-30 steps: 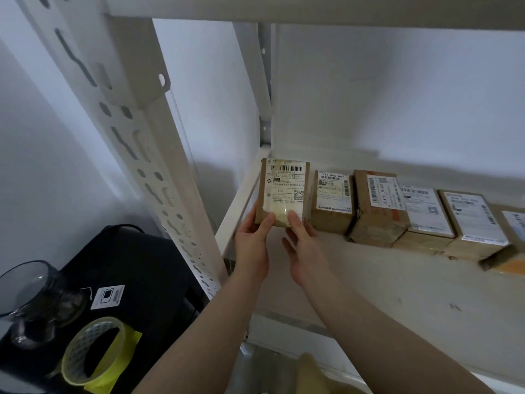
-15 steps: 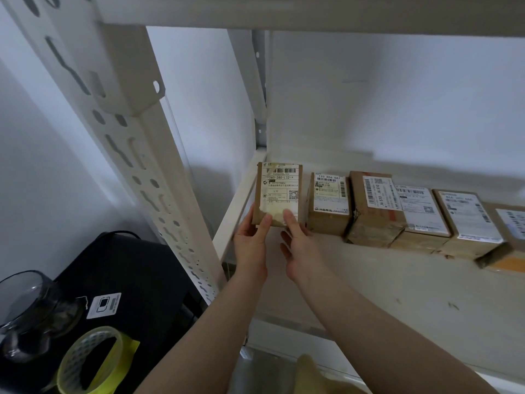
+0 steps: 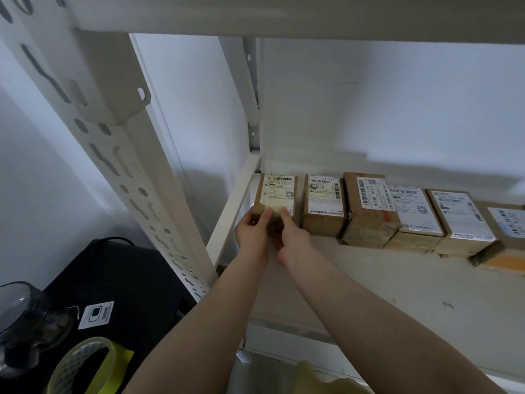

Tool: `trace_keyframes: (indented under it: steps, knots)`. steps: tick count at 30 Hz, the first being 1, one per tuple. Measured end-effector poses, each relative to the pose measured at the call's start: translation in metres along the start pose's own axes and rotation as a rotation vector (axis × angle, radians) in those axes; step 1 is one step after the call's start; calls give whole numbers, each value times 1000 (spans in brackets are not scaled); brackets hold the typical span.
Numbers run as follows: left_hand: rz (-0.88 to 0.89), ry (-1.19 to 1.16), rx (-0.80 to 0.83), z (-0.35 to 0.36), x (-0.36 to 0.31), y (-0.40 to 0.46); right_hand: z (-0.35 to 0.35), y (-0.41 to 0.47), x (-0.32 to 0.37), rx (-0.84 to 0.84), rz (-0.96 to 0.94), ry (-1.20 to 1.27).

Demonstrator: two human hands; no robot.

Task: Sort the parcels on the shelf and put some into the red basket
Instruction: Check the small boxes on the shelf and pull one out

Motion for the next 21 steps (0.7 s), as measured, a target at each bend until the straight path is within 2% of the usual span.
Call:
trace_keyframes:
  steps: [12,17,21]
  knots:
    - [-33,69,-25,7,1,1,-8,14,5,-5,31,-129]
    - [-35,91,-16,9,1,-2,-8,9,4,12,48,-93]
    - [-52,140,-114,0,10,-9,-25,0,9,-29,65,-68]
Point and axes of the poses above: each hand's wrist, its own y-axis towards the middle knuckle, its own z-axis out of the palm, x = y × z, the point moved 8 cm from there along y, towards the middle knuckle, and after that the axes turned 5 degrees about y, right-handed, at the moved point
